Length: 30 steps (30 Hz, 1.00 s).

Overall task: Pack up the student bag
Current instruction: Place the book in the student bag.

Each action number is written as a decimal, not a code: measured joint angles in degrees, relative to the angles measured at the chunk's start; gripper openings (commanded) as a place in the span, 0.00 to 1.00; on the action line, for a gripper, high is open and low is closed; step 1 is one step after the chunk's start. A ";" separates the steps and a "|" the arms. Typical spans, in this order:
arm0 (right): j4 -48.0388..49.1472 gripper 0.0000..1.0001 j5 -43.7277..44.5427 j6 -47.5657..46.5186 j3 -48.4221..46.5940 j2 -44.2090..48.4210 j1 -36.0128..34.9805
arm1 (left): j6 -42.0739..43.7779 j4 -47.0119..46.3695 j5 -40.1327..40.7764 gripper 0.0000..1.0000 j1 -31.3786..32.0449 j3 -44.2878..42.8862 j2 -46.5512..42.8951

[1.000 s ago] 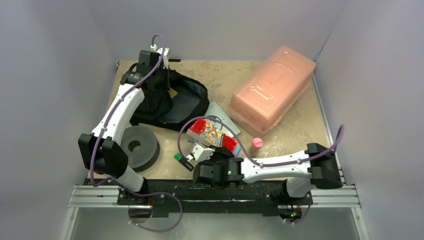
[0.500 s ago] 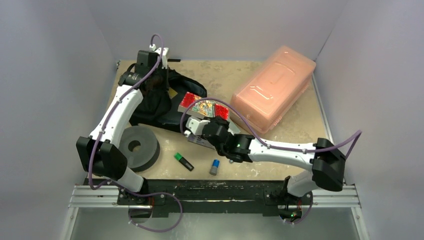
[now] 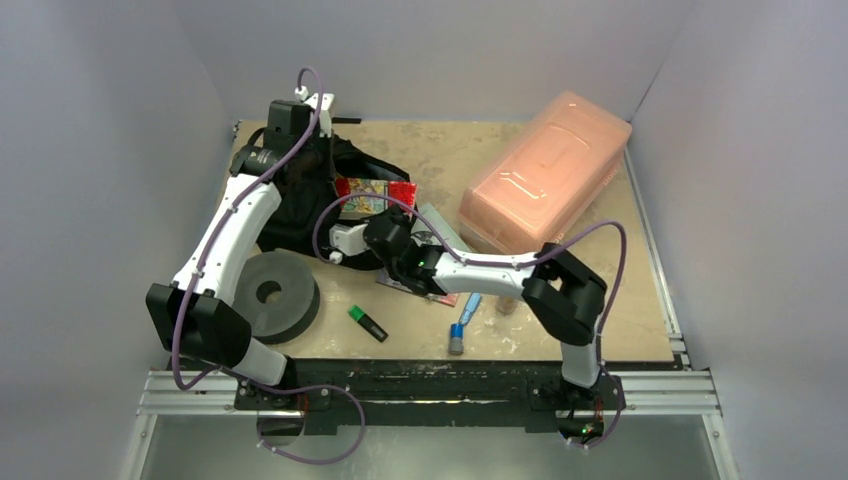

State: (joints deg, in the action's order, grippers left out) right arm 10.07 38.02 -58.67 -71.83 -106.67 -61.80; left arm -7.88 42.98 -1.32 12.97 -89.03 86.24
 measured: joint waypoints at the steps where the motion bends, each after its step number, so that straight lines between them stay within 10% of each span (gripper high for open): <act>1: 0.79 0.00 0.07 -1.20 -1.92 -1.92 0.42 | -0.02 0.00 -0.07 0.00 0.00 0.00 0.00; 14: 2.51 0.01 1.95 -4.55 -25.33 -23.23 2.19 | -0.50 -0.04 -3.04 0.00 -0.33 0.00 0.00; 18: 3.91 0.61 3.34 -2.78 -33.66 -30.47 1.70 | -0.59 -0.02 -3.10 0.00 -0.76 0.00 0.04; 23: 4.37 0.97 1.31 4.00 -29.09 -29.16 1.44 | -1.03 -0.11 -3.82 0.00 -0.74 0.00 0.11; 30: -1.11 0.99 -5.25 17.77 -9.94 -11.15 2.12 | -1.64 -0.04 -4.68 0.00 -0.74 0.02 0.22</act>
State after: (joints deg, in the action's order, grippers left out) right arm 8.95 32.77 -40.91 -81.78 -117.82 -59.68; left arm -9.52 42.94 -6.00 12.23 -89.01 86.46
